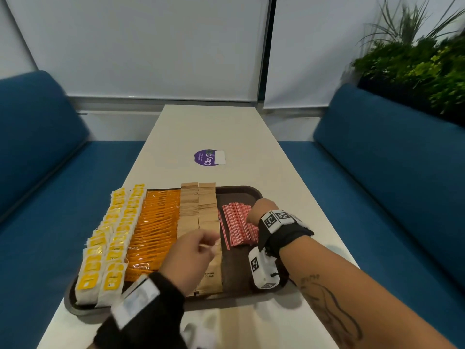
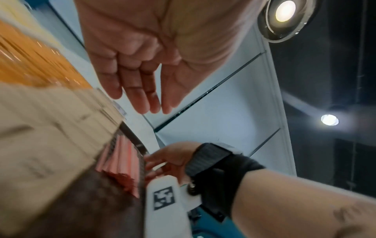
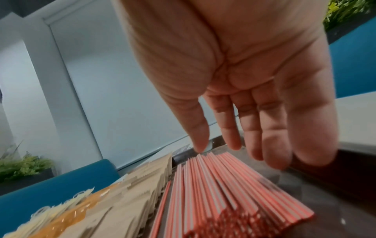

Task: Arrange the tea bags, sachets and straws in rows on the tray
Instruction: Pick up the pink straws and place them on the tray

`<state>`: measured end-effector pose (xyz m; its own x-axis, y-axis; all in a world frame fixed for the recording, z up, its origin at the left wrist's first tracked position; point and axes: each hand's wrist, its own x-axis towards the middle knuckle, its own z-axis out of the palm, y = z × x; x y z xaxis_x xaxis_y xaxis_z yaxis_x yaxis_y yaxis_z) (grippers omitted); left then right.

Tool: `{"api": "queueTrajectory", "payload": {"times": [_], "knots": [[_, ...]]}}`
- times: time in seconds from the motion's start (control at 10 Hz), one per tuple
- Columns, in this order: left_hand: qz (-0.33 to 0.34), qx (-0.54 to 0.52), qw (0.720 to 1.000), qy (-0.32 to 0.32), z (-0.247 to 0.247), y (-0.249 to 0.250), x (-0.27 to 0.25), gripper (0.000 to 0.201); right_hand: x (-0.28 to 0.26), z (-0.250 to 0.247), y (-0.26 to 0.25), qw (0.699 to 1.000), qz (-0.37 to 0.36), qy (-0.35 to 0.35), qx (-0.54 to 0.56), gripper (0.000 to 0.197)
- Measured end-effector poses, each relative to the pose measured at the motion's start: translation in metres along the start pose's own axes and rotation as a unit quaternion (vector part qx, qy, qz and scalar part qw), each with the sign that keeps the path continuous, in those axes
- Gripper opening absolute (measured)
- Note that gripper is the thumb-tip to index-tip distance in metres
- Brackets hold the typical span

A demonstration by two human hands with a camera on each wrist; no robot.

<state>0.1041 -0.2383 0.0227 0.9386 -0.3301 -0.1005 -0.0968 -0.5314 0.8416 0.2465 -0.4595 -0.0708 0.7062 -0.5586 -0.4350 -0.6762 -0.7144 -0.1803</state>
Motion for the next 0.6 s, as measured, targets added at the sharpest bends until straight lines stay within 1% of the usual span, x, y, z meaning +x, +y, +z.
{"api": "queueTrajectory", "payload": {"times": [0.1, 0.2, 0.3, 0.4, 0.5, 0.6], "knots": [[-0.025, 0.016, 0.999, -0.035, 0.016, 0.026, 0.028, 0.036, -0.068, -0.039, 0.012, 0.999, -0.043, -0.006, -0.027, 0.041], [-0.079, 0.072, 0.992, -0.074, 0.036, 0.034, 0.053, 0.044, -0.071, -0.040, 0.018, 0.993, -0.079, -0.028, -0.084, 0.036], [-0.119, 0.136, 0.977, -0.116, 0.049, 0.035, 0.069, 0.040, -0.076, -0.037, 0.020, 0.986, -0.104, -0.070, -0.110, 0.044], [-0.117, 0.195, 0.964, -0.141, 0.055, 0.035, 0.077, 0.038, -0.085, -0.040, 0.023, 0.978, -0.164, -0.062, -0.112, 0.043], [-0.116, 0.229, 0.955, -0.148, 0.063, 0.032, 0.084, 0.038, -0.094, -0.042, 0.024, 0.975, -0.176, -0.098, -0.098, 0.051], [-0.100, 0.269, 0.945, -0.153, 0.071, 0.029, 0.088, 0.036, -0.100, -0.040, 0.023, 0.964, -0.198, -0.118, -0.129, 0.063]]}}
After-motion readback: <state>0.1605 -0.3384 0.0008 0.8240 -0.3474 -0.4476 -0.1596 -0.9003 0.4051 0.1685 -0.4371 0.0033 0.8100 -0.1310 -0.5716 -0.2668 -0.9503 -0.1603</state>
